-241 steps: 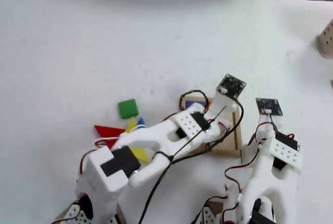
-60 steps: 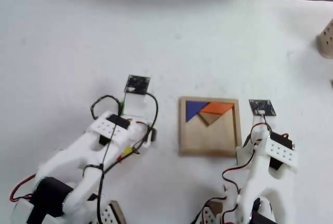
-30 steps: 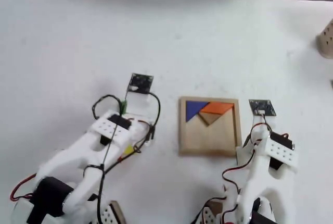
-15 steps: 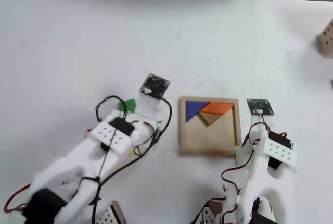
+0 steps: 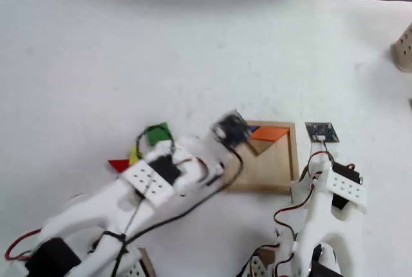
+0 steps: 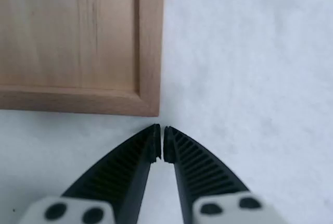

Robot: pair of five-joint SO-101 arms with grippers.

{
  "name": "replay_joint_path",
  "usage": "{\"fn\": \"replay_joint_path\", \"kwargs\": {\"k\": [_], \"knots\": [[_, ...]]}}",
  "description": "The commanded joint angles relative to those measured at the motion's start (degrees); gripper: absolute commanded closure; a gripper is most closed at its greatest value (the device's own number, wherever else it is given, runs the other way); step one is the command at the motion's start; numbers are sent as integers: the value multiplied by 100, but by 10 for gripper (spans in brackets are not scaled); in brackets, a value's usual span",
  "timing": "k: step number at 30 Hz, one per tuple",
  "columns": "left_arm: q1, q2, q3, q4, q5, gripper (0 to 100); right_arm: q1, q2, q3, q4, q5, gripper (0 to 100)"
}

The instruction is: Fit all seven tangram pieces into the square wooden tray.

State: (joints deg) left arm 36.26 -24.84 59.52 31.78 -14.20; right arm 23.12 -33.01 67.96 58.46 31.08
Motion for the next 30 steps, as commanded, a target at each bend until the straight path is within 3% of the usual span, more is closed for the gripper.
{"fn": "replay_joint_path", "kwargs": {"k": [1, 7, 11, 14, 19, 27, 30], "knots": [[629, 470, -475, -730, -870, 872, -48, -180, -18, -75, 62, 978], [1077, 2000, -1749, -624, -1890, 876, -48, -180, -18, -75, 62, 978], [1182, 3108, -2734, -527, -1916, 872, -48, -180, -18, -75, 62, 978], [1156, 3538, -3297, 44, -1952, 868, -48, -180, -18, -75, 62, 978], [1165, 3530, -3631, 923, -1908, 726, -57, -171, -18, -145, 62, 978], [1182, 2501, -3182, 1020, -1820, 772, -48, -171, -18, -145, 62, 978], [1191, 1877, -2699, 818, -1011, 784, -48, -163, -18, -145, 62, 978]]}}
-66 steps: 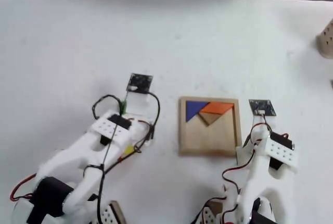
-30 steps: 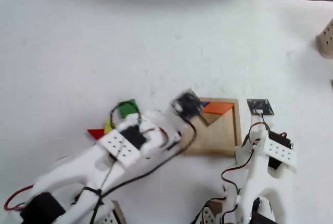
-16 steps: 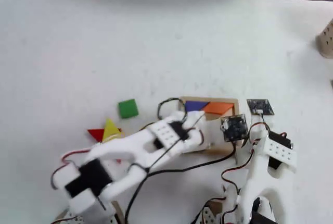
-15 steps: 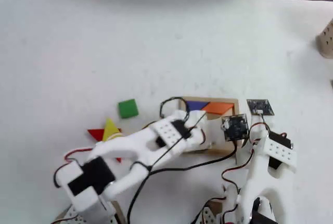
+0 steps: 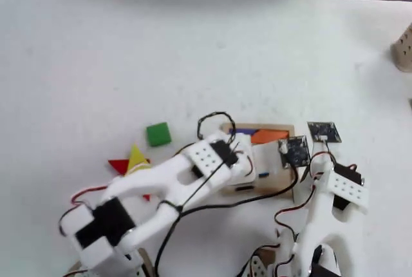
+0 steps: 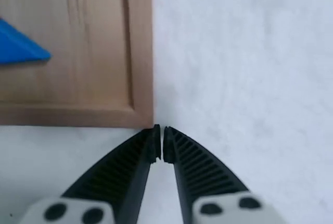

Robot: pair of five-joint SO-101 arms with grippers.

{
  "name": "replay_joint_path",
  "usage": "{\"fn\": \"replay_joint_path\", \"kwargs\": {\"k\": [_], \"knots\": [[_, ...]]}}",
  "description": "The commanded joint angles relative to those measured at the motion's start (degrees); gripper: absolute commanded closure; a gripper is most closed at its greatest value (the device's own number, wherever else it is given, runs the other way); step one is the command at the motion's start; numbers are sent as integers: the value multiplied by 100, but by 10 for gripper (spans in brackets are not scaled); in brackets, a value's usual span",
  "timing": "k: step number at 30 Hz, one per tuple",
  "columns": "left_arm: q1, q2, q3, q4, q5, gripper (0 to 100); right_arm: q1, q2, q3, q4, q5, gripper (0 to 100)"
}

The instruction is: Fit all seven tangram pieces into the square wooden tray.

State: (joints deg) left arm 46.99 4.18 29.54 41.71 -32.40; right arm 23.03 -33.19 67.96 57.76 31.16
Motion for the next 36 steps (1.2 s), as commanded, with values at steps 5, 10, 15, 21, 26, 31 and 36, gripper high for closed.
{"fn": "replay_joint_path", "kwargs": {"k": [5, 10, 15, 21, 26, 31, 36], "knots": [[497, -1323, 1354, -1275, 2171, 858, -57, -145, -18, -75, 53, 978], [910, -954, 1459, -1811, 2954, 967, -57, -145, -18, -75, 53, 978], [444, -163, 862, -1767, 3279, 976, -57, -145, -18, -75, 53, 978], [391, 224, 237, -932, 3543, 977, -75, -145, -18, -75, 53, 978], [382, 453, -149, -105, 3552, 977, -75, -145, -18, -75, 53, 978], [259, 444, -273, 193, 3552, 977, -75, -145, -18, -75, 53, 978], [-154, 462, -308, 114, 3552, 977, -75, -145, -18, -75, 53, 978]]}}
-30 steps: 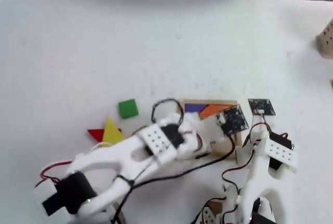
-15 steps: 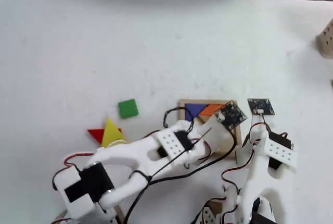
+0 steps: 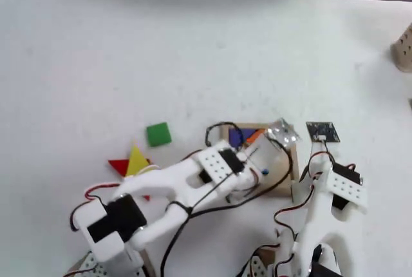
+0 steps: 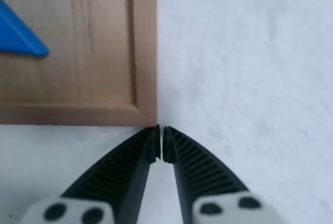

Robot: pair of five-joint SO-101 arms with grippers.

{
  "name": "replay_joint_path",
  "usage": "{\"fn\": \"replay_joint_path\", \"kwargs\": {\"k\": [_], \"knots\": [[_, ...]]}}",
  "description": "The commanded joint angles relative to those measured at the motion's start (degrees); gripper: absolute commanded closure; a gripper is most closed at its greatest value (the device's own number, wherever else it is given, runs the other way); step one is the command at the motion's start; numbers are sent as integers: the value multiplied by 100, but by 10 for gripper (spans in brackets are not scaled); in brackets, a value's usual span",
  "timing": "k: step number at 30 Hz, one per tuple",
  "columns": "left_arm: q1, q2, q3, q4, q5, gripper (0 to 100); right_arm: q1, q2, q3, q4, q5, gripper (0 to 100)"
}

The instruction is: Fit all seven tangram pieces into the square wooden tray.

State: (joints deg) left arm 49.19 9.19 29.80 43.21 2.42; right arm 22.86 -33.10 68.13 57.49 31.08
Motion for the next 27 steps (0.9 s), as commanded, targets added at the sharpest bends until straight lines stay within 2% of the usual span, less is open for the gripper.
{"fn": "replay_joint_path", "kwargs": {"k": [1, 6, 11, 17, 20, 24, 27], "knots": [[-462, -22, -387, -62, 70, 977, -57, -154, -35, -48, 62, 978], [-804, -22, -404, -475, 70, 977, -57, -154, -35, -48, 62, 978], [-787, -84, -440, -510, 70, 977, -57, -154, -35, -48, 62, 978], [-84, -813, -167, -563, 53, 977, -66, -154, -35, -48, 62, 978], [277, -989, 70, -1090, 62, 977, -66, -154, -35, -48, 62, 978], [180, -497, 79, -1943, 79, 977, -66, -163, -35, -48, 62, 978], [127, 171, -325, -2040, 79, 977, -66, -163, -35, -48, 62, 978]]}}
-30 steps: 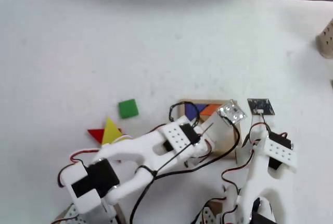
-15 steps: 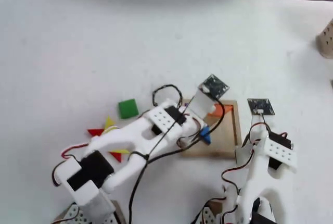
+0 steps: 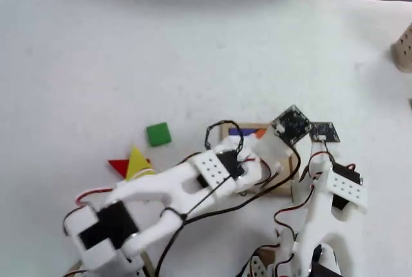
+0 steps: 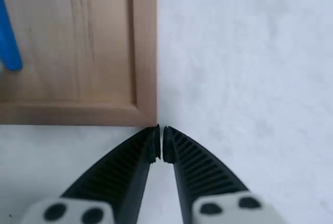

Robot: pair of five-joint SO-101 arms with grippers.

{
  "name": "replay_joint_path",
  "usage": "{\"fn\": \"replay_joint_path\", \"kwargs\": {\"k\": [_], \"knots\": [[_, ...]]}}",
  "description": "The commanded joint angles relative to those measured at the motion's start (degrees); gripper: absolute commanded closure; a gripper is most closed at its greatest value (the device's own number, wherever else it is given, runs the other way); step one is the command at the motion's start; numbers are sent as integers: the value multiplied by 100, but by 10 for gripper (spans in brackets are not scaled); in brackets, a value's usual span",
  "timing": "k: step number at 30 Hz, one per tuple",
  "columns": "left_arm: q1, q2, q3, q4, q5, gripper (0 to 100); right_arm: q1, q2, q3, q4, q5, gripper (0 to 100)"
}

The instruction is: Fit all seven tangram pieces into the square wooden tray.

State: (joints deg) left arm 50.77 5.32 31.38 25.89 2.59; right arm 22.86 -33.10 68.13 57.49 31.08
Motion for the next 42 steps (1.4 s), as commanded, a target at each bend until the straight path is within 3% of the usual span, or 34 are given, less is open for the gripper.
{"fn": "replay_joint_path", "kwargs": {"k": [1, 16, 26, 29, 33, 42], "knots": [[-31, 760, -633, -220, 62, 977, -66, -163, -35, -48, 62, 978], [-40, 980, -1240, 2207, 26, 977, -66, -171, -35, -48, 62, 978], [-400, 980, -2189, 3859, 0, 977, -66, -180, -35, -48, 62, 978], [-611, 980, -2532, 4273, -343, 977, -66, -180, -35, -48, 62, 978], [-963, 980, -2743, 4185, -554, 977, -66, -180, -35, -48, 62, 978], [-760, 1033, -1705, 1811, -545, 977, -66, -180, -35, -48, 62, 978]]}}
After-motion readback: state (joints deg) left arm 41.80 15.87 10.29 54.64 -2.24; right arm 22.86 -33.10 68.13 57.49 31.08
